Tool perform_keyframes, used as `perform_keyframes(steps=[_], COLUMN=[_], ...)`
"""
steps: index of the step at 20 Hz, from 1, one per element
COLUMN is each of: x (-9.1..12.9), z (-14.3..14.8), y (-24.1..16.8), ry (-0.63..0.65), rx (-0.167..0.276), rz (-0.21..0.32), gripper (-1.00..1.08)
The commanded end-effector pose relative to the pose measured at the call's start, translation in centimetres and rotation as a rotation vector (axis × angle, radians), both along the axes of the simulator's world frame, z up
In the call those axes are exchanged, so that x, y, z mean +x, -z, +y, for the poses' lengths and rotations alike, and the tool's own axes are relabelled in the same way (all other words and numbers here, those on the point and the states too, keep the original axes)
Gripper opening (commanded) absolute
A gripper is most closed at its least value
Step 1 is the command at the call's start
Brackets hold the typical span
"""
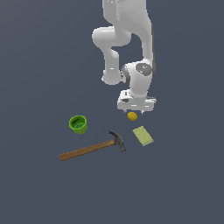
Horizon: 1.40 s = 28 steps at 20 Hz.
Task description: Pick up a designated object from a clutter of objects.
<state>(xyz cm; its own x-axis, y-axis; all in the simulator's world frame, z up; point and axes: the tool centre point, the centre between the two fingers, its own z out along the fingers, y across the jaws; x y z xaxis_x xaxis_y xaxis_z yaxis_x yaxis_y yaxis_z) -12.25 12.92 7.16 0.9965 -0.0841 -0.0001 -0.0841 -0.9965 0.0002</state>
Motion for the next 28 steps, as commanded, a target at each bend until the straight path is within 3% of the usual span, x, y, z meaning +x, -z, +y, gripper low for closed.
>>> perform_keyframes(steps=[1, 9, 17, 18, 28], x=[-0.1, -0.1, -0.1, -0.1, -0.1], z=[0.0, 0.0, 0.0, 0.0, 0.0], y=[0.7, 3.8, 4.3, 4.3, 4.3], ry=[0.000, 0.001, 0.001, 0.001, 0.001], rx=[0.000, 0.000, 0.000, 0.000, 0.000], rz=[0.001, 0.000, 0.000, 0.000, 0.000], gripper=[1.00, 1.00, 1.00, -1.00, -1.00])
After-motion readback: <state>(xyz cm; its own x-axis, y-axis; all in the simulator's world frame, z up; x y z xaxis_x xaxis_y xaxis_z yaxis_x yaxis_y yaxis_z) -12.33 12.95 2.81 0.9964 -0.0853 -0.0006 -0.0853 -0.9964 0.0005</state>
